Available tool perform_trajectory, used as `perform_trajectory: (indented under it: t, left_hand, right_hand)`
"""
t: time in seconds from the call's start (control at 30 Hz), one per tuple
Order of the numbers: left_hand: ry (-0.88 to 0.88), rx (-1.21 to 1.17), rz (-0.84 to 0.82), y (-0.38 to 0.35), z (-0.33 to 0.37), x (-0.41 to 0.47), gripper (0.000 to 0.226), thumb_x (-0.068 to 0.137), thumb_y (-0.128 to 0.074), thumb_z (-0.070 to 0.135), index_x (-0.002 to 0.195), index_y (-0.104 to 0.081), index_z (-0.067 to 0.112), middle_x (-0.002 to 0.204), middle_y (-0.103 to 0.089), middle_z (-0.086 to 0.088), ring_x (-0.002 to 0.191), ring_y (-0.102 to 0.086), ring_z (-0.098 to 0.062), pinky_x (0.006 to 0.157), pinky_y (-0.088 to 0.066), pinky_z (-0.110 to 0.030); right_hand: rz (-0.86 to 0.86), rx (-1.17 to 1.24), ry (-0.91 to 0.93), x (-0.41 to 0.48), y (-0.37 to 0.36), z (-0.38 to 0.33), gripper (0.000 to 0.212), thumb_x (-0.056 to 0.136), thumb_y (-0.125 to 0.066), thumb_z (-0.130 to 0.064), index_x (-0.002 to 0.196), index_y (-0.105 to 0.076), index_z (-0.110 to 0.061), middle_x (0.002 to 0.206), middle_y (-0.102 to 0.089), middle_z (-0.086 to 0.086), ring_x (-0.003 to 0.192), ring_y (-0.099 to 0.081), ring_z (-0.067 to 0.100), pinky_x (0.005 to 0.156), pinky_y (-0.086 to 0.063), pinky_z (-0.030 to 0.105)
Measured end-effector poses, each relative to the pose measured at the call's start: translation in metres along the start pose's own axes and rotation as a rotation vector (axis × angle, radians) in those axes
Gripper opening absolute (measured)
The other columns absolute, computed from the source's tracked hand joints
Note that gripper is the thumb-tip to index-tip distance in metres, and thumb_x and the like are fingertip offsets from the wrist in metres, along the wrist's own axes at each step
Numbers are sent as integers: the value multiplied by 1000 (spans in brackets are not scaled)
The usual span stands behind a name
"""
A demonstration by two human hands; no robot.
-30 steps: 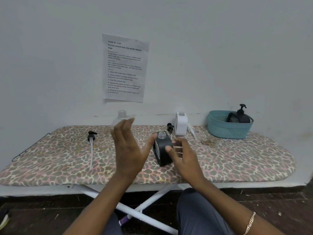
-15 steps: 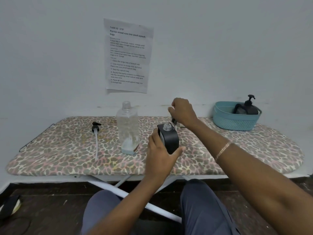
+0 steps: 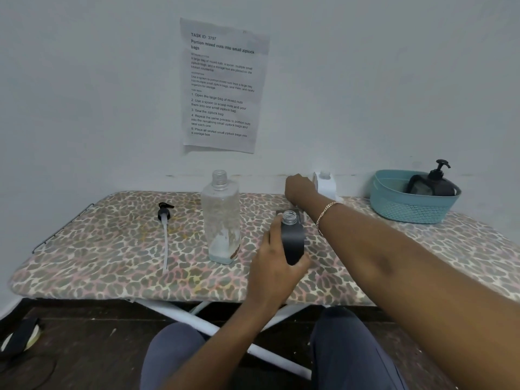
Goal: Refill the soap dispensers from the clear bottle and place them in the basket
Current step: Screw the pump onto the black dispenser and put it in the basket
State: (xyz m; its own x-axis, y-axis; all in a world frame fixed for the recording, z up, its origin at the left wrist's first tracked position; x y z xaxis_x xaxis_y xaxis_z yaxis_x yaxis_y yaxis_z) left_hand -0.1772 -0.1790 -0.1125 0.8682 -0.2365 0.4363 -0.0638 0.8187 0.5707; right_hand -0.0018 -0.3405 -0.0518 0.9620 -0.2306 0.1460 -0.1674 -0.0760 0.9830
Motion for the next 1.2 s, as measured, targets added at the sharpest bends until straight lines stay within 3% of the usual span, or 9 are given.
perform_trajectory:
  t: [0.17,0.3,0.37,0.47,0.53,0.6,0.73,0.9,1.2]
  left_hand:
    - [-28,-119,-74,7,-10,4,93,82,-74,39,158,-22,44,131,-61,5,100,-66,-12,83,-58,-30]
    - [11,-243,-141,13,-13,1,86,84,-76,27,153,-26,41,117,-65,16,95,-67,1,74,-53,-13]
    - [47,-266,-152,15,-16,2,75,85,-76,27,145,-32,37,112,-66,17,93,-66,3,69,-52,-13]
    - [52,-264,-169,17,-18,3,55,86,-75,26,126,-38,33,101,-67,10,84,-66,-4,61,-52,-21]
    - [43,-280,-185,18,-17,3,49,84,-74,28,119,-39,32,100,-67,9,82,-66,-3,60,-48,-18]
    - [43,-289,-194,18,-16,3,47,80,-71,37,114,-40,34,101,-66,9,82,-65,-4,61,-46,-15]
    - [31,-300,-190,19,-18,5,48,75,-67,41,115,-44,31,98,-65,10,80,-63,-4,60,-44,-14]
    - [20,-299,-182,19,-17,3,50,77,-68,38,120,-45,28,103,-67,8,83,-65,-3,61,-46,-14]
    - [16,-314,-173,22,-12,0,51,76,-67,39,121,-46,27,102,-67,9,83,-64,0,61,-45,-13]
  right_hand:
    - [48,7,-8,4,-8,6,34,98,-43,-3,124,-64,-4,127,-66,14,118,-65,33,111,-41,47]
    - [46,100,4,5,-3,4,27,95,-47,-2,118,-62,-3,123,-65,18,117,-64,36,106,-44,46]
    - [20,212,-9,9,5,2,6,89,-59,-1,92,-57,-6,105,-66,17,99,-68,36,78,-53,38]
    - [-6,519,-72,6,27,7,34,77,-85,-9,67,-53,-7,70,-64,10,67,-68,24,45,-47,25]
    - [-2,834,-52,-8,45,15,28,78,-88,-6,72,-65,9,75,-73,21,70,-76,28,60,-64,33]
    - [46,1119,-17,-28,63,27,24,83,-83,0,95,-70,17,95,-75,29,87,-77,36,82,-65,47]
    - [137,1427,99,-75,95,41,25,93,-69,7,117,-66,15,110,-73,28,94,-76,34,87,-63,42]
    - [230,1539,229,-120,117,42,26,98,-60,11,123,-62,16,110,-72,26,96,-74,36,91,-62,42]
    - [248,1405,304,-147,104,28,28,98,-60,9,125,-66,9,112,-75,23,101,-76,32,92,-62,40]
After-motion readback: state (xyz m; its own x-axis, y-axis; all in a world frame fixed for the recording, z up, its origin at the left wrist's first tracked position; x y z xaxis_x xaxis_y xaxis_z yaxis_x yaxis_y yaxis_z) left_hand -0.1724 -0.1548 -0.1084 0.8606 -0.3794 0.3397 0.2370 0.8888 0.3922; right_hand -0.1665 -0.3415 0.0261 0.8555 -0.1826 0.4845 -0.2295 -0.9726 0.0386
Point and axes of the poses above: each hand's wrist, its own x-axis towards the middle knuckle, its own y-axis out of the back of the hand, z = x × y, the point moved 4 cm from there along x, towards the middle knuckle
